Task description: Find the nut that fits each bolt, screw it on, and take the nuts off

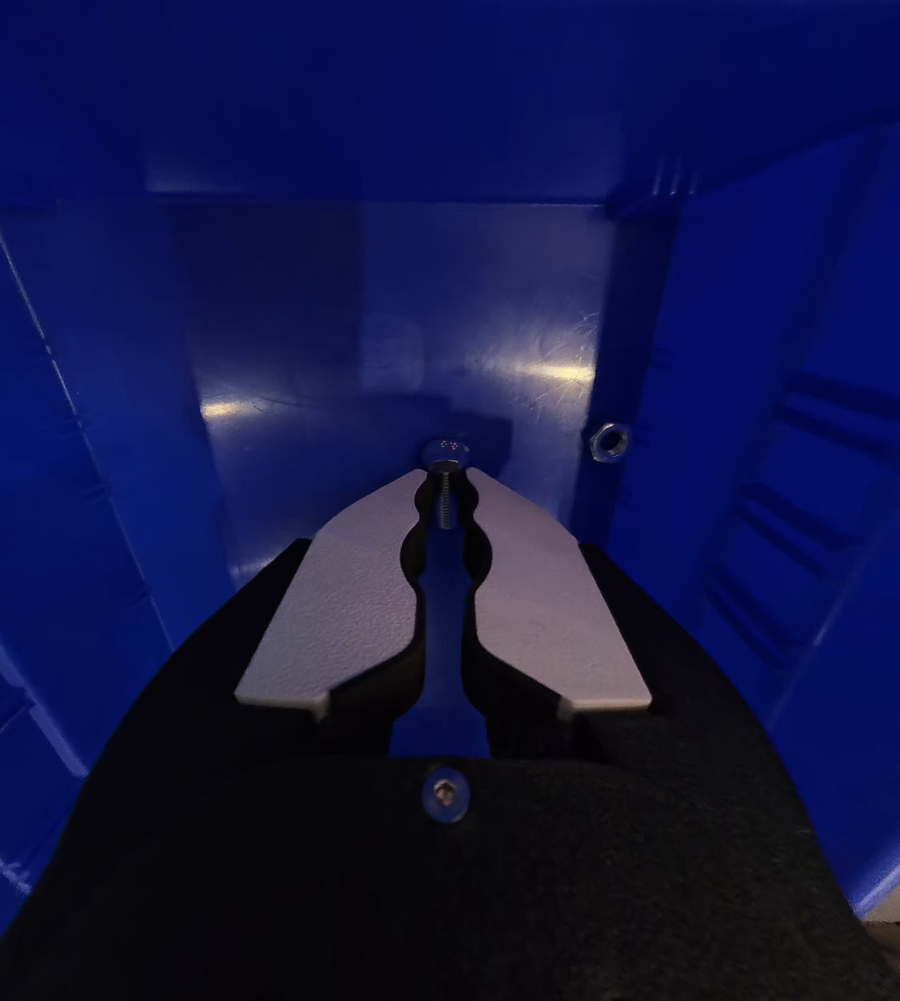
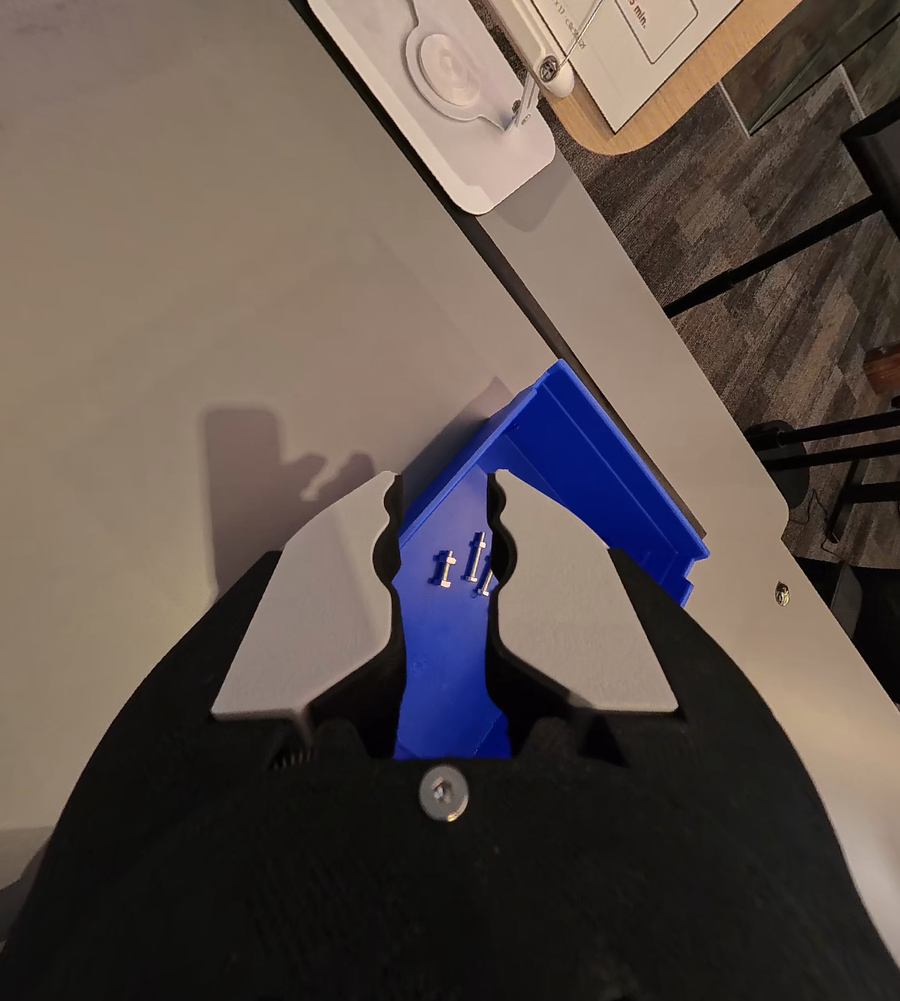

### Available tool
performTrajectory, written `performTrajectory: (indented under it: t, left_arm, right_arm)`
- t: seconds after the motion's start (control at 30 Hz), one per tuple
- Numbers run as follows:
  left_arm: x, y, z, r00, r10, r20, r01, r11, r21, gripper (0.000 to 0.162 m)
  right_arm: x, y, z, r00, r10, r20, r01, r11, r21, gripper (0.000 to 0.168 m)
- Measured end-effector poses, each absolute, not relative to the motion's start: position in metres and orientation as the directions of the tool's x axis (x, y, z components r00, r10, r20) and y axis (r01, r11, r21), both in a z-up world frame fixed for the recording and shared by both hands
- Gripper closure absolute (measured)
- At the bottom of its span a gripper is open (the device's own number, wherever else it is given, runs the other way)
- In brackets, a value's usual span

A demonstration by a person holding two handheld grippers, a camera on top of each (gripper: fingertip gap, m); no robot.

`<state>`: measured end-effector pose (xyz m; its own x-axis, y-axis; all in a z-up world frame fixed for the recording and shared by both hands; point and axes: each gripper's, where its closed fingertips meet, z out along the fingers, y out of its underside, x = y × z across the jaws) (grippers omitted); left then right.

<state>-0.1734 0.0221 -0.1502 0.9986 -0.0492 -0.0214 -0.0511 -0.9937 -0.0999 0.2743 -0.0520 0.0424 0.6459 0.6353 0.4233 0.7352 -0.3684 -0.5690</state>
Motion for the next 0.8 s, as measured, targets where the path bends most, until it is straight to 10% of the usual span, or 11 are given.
performTrajectory:
  t: [0.17,0.47,0.8]
  left_arm:
    - [-0.190,0.018,-0.131,0.987,-0.116,-0.108,-0.123,-0.991,-0.057,0.154]
    - [-0.103,0.043,0.004,0.959,-0.278,-0.046,-0.278,-0.909,-0.310,0.154]
    - [0.070,0.014,-0.082,0.832,-0.554,-0.024,-0.538,-0.796,-0.276,0.155]
  right_arm:
    - [0.278,-0.052,0.042,0.651,0.633,0.418,0.730,-0.374,-0.572,0.138]
    - [0.288,-0.053,0.052,0.668,0.601,0.438,0.721,-0.376,-0.582,0.138]
    - [0.306,-0.070,0.069,0.702,0.568,0.430,0.683,-0.364,-0.634,0.137]
